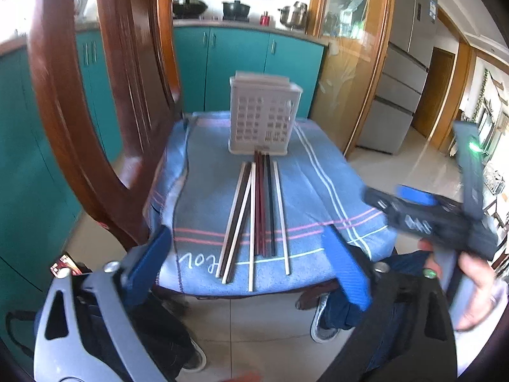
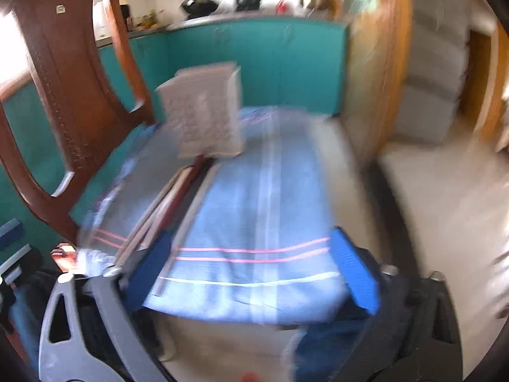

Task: Organize utensils
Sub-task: 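Lower the left tool over the chopsticks and close on a light chopstick, then grasp the light wooden chopstick with the right tool, then lift the light chopstick with the right tool and drop it into the caddy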

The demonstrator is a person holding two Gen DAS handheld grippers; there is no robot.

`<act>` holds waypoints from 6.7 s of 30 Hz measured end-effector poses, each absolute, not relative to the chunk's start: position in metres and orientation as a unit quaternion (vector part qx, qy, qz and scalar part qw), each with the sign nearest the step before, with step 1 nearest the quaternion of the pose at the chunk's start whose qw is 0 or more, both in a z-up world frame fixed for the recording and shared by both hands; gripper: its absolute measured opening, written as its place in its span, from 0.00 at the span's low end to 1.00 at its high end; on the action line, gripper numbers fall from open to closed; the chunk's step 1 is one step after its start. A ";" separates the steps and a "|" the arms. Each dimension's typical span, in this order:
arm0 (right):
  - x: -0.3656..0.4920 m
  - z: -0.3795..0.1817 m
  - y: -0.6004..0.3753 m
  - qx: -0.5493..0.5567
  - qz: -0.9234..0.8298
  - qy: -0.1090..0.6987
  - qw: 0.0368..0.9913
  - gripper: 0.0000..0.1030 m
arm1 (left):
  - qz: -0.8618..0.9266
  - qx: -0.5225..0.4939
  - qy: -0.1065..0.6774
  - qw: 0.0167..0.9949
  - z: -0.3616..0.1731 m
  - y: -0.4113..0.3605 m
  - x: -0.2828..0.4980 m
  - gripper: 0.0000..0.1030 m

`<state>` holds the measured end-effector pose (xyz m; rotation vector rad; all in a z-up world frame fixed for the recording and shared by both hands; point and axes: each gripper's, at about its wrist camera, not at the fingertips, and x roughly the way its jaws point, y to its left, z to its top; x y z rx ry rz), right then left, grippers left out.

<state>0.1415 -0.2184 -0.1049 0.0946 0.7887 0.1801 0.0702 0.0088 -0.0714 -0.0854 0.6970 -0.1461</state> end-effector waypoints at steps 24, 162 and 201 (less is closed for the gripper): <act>0.323 -0.159 -0.170 -0.069 0.175 0.546 0.816 0.11 | -0.153 0.035 0.490 0.857 -0.157 -0.023 0.291 0.29; 0.341 -0.158 -0.114 -0.083 0.110 0.533 0.835 0.07 | -0.119 0.015 0.521 0.845 -0.172 -0.041 0.329 0.07; 0.229 0.037 -0.191 0.034 0.183 0.259 0.948 0.07 | -0.092 0.003 0.236 0.967 0.038 0.004 0.214 0.06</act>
